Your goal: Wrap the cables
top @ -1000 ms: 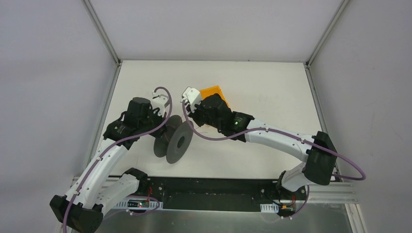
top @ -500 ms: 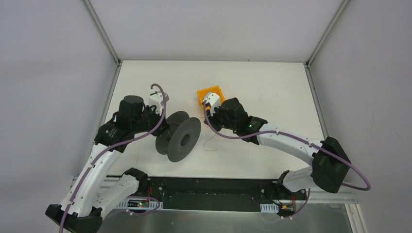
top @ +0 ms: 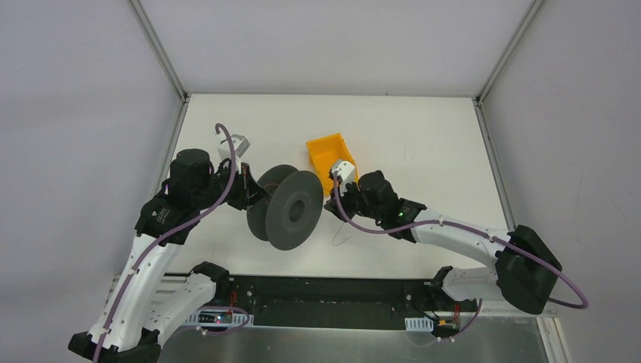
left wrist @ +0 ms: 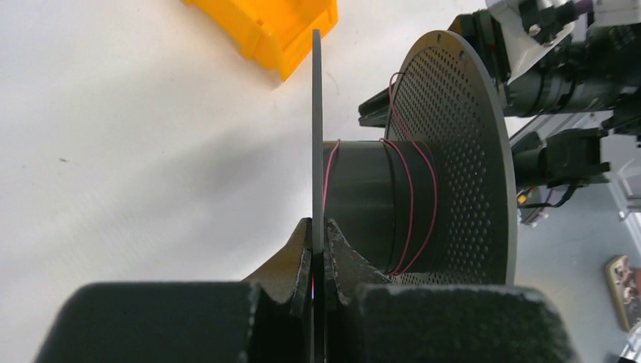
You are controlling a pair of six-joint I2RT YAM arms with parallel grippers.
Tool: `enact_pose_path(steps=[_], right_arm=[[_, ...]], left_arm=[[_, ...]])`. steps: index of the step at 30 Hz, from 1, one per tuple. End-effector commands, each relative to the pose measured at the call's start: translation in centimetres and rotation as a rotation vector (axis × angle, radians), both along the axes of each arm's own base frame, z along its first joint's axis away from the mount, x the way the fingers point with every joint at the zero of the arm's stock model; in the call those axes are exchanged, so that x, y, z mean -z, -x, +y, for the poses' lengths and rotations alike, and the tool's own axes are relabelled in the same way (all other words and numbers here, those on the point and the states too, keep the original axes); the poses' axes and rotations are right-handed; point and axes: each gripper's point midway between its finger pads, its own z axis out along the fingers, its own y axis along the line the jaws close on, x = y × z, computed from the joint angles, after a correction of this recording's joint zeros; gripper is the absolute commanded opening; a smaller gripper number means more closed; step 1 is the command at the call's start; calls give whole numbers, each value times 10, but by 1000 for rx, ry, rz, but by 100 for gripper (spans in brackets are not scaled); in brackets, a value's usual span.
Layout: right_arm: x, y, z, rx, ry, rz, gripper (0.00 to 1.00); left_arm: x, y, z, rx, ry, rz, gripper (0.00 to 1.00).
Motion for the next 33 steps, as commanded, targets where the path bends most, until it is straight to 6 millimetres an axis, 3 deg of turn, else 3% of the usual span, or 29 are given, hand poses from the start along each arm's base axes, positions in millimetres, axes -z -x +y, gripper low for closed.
enact_pose_path(steps=[1, 14, 23, 30, 33], right_arm=[[-27, -3, 5, 15, -109, -59, 15], [-23, -1, 3, 116, -299, -11, 18], [-19, 15, 21, 75, -359, 42, 16], [-28, 34, 33, 29, -417, 99, 13], [-32, 42, 34, 23, -441, 119, 7]], left_arm=[[-54, 0, -13, 34, 154, -107, 0], [-92, -18, -1, -149, 394, -120, 0], [-99, -29, 3, -233, 528, -123, 0], [-100, -35, 13, -310, 554, -139, 0], [-101, -37, 19, -349, 558, -156, 0]])
